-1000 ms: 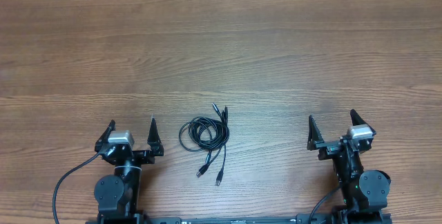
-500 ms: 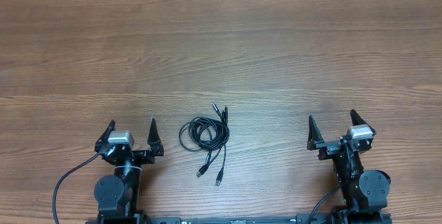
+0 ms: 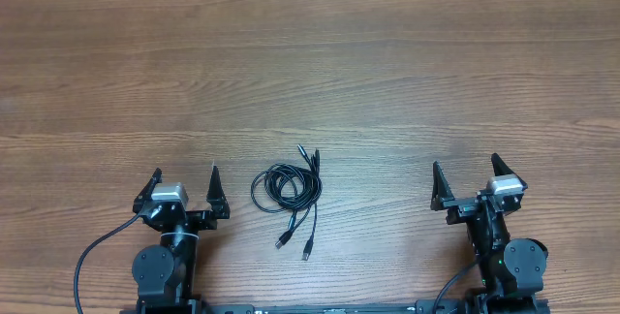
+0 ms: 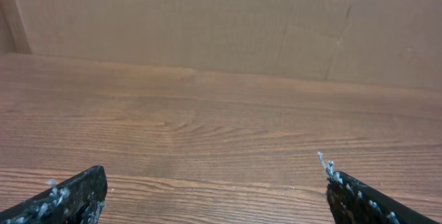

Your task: Untangle cables

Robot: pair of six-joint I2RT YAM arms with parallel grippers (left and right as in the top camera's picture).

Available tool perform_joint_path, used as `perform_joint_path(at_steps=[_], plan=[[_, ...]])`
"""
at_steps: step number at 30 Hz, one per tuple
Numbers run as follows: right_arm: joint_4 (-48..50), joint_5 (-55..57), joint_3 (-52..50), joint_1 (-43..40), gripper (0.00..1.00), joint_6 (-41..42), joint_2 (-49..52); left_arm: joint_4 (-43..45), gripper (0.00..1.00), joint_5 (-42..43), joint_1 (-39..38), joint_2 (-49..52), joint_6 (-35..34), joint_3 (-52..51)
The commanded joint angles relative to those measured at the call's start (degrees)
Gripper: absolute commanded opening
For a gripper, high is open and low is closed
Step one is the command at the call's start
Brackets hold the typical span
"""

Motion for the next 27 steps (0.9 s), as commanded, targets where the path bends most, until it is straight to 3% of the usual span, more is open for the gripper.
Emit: perform_joint_path(at_steps=[1, 16, 27], plan=[[0.17, 0.35, -0.57, -0.2, 1.0, -0.09, -0.52, -0.02, 0.99, 0.07, 0.28, -0.46, 0.7, -0.24], [0.17, 0.35, -0.57, -0.2, 1.0, -0.09, -0.52, -2.19, 1.0, 7.28, 0.24, -0.37, -2.6, 1.2], [0.17, 0.35, -0.57, -0.2, 1.0, -0.09, -0.52, -15.3, 1.0, 7.19, 0.24, 4.9, -1.18, 14.21]])
